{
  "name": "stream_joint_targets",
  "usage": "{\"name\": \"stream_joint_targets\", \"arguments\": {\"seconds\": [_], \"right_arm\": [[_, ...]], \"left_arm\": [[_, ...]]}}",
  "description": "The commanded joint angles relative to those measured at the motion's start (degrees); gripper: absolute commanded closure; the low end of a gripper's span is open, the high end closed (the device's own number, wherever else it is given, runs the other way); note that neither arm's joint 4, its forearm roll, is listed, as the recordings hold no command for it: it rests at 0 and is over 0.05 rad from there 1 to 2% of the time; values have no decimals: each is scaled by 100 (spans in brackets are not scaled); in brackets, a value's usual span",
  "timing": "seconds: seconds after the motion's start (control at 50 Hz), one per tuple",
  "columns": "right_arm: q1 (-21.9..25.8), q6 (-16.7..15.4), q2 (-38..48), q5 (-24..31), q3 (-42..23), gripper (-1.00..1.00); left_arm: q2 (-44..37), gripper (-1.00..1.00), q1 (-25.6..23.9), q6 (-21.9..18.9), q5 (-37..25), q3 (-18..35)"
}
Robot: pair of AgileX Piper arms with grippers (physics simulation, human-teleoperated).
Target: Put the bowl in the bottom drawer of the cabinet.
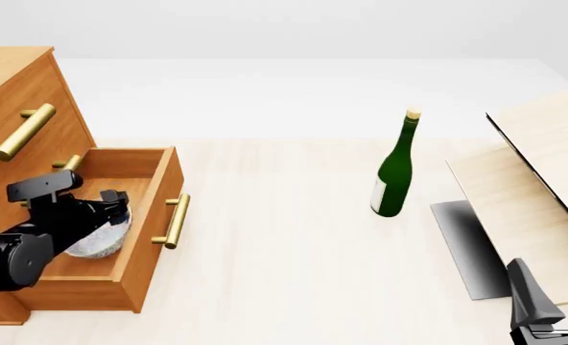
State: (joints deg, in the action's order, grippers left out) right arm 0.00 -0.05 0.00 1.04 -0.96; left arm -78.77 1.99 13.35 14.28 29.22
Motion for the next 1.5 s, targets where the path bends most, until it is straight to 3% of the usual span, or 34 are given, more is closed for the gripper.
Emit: {"name": "stream_joint_targets", "arguments": {"seconds": [0.02,0.42,0.56,0.58,0.7,0.74,0.76,0.8,0.9,1.4,1.5], "right_arm": [[0,1,0,-1,0,-100],[0,0,0,-1,0,-100],[0,0,0,0,0,-100],[-2,1,0,0,0,-100],[-1,1,0,0,0,-100],[-1,0,0,1,0,-100],[-1,0,0,0,0,-100],[0,-2,0,0,0,-100],[0,2,0,0,0,-100],[1,7,0,0,0,-100],[0,0,0,0,0,-100]], "left_arm": [[94,-100,-30,113,12,-11],[185,-100,-22,87,3,14],[600,-100,-70,269,78,-49],[576,-100,-187,365,413,-198],[756,-100,-314,511,295,-83],[610,-100,-374,626,763,-289],[755,-100,-388,605,459,-130],[630,-100,-464,694,908,-326],[647,-100,-646,747,1015,-288],[1377,-100,-946,213,747,-93],[1625,-100,-950,179,1114,-435]]}}
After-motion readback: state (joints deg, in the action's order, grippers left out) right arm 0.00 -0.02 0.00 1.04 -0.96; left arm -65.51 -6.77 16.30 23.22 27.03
